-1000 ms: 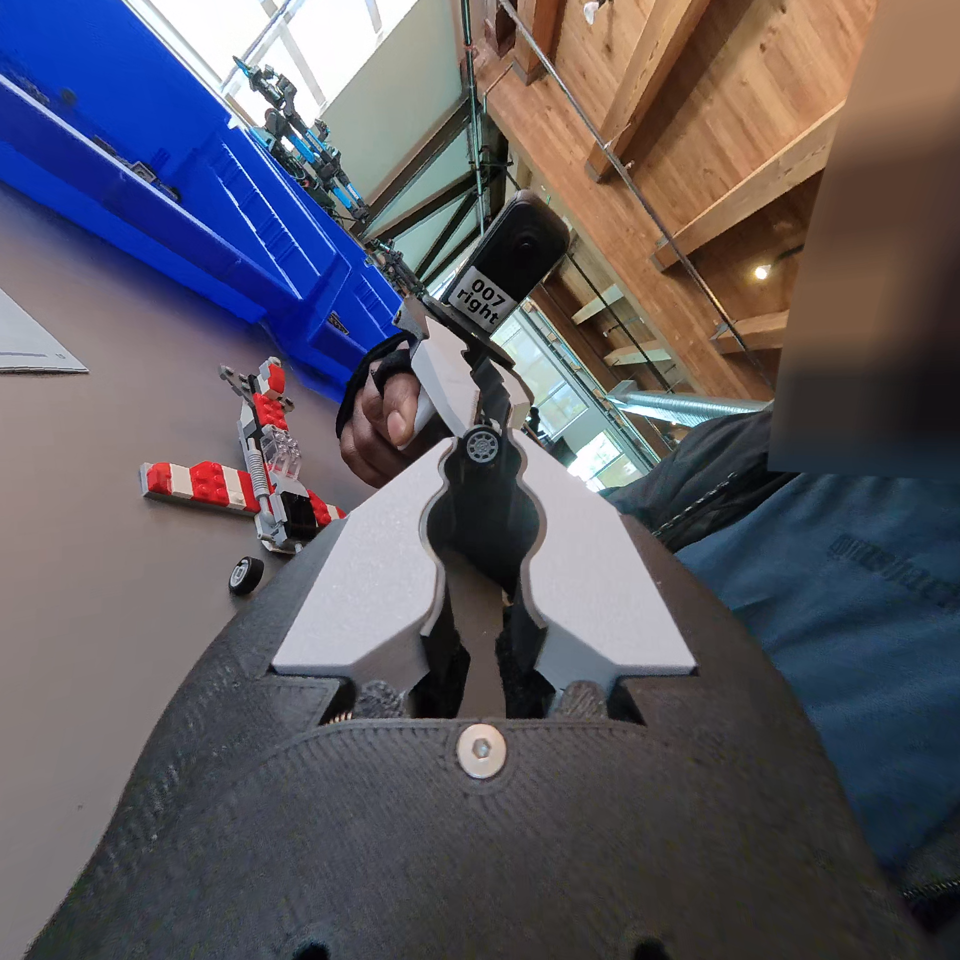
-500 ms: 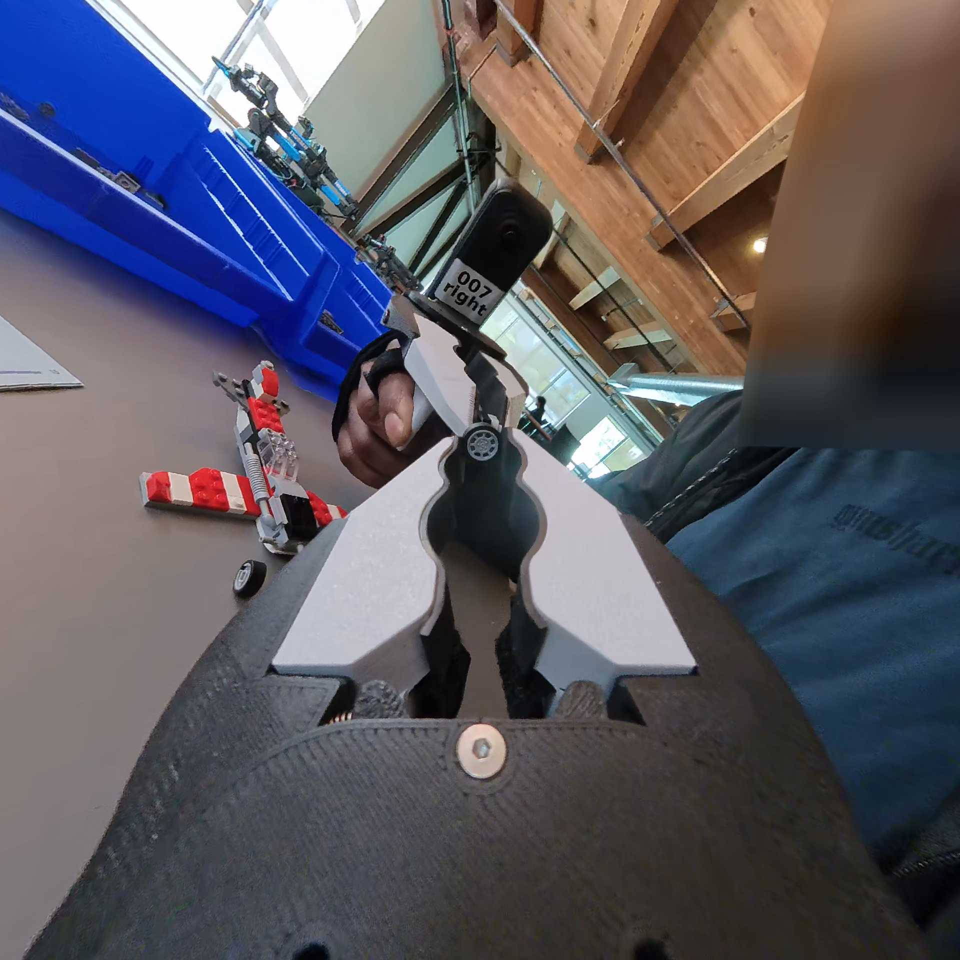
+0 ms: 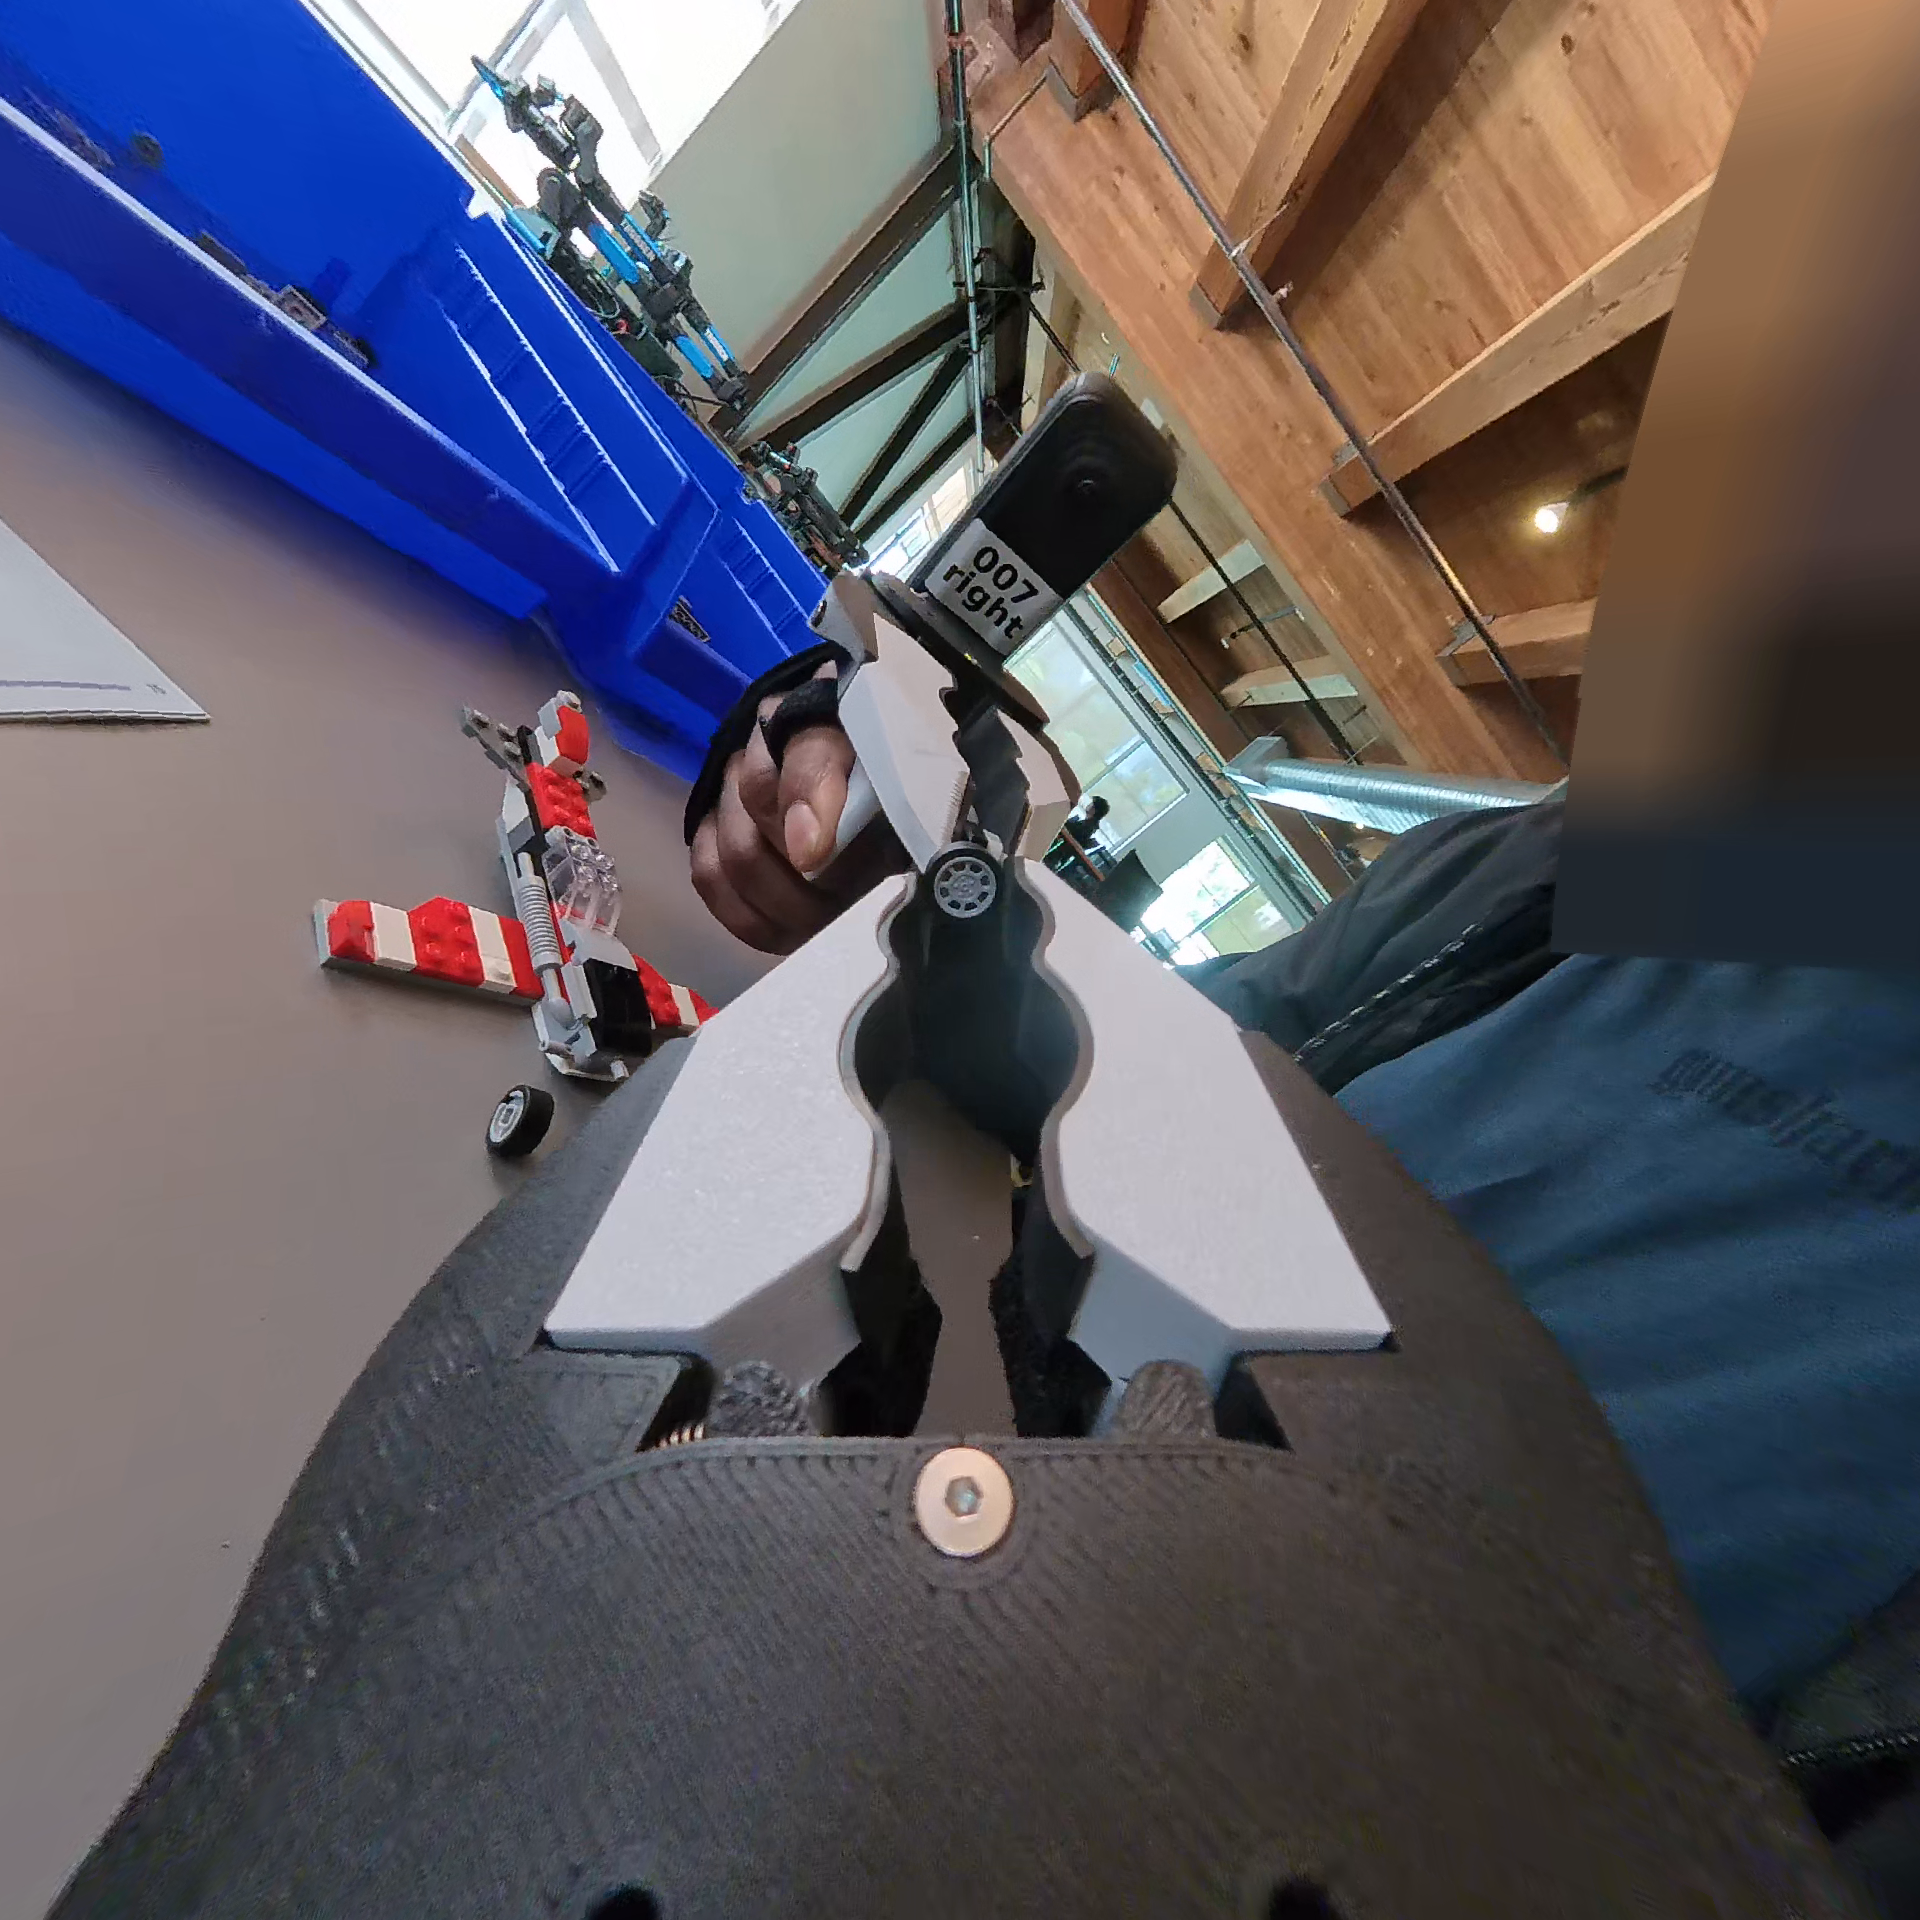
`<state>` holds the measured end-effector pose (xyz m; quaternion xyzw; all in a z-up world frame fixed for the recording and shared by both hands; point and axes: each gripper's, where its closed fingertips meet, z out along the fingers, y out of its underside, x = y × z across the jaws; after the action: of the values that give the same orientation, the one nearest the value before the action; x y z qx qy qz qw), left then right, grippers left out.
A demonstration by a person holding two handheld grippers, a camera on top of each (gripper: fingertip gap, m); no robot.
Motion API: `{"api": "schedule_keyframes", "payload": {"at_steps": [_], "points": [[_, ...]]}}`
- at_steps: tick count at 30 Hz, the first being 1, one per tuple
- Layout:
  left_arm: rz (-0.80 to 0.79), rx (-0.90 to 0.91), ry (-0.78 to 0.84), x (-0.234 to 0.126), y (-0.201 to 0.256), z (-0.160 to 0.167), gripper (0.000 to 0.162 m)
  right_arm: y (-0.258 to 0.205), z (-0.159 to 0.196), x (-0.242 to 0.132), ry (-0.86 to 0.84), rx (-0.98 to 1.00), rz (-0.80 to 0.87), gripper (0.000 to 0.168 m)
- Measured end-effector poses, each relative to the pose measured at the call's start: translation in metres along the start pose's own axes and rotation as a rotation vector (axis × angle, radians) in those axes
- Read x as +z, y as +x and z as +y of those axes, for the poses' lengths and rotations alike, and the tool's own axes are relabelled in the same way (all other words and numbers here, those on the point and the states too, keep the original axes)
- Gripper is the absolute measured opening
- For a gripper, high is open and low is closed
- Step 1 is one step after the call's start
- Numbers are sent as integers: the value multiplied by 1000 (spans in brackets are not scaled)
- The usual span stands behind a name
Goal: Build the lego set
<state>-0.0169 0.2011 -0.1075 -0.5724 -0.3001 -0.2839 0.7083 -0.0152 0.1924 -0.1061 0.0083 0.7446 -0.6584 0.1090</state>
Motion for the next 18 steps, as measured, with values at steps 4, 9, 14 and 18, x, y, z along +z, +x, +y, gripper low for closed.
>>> {"api": "schedule_keyframes", "payload": {"at_steps": [4, 9, 14, 18], "points": [[-7, 39, -13, -1, 2, 0, 15, -2, -1, 1, 13, 28, -19, 7], [-10, -8, -6, -1, 0, -1, 15, 1, -1, 0, -6, -26, 20, 7], [-13, -21, -2, -2, -2, -1, 15, 2, 1, 0, -23, -53, 38, 7], [3, -82, 18, -1, -4, -3, 14, 4, 1, 0, -28, -78, 60, 7]]}}
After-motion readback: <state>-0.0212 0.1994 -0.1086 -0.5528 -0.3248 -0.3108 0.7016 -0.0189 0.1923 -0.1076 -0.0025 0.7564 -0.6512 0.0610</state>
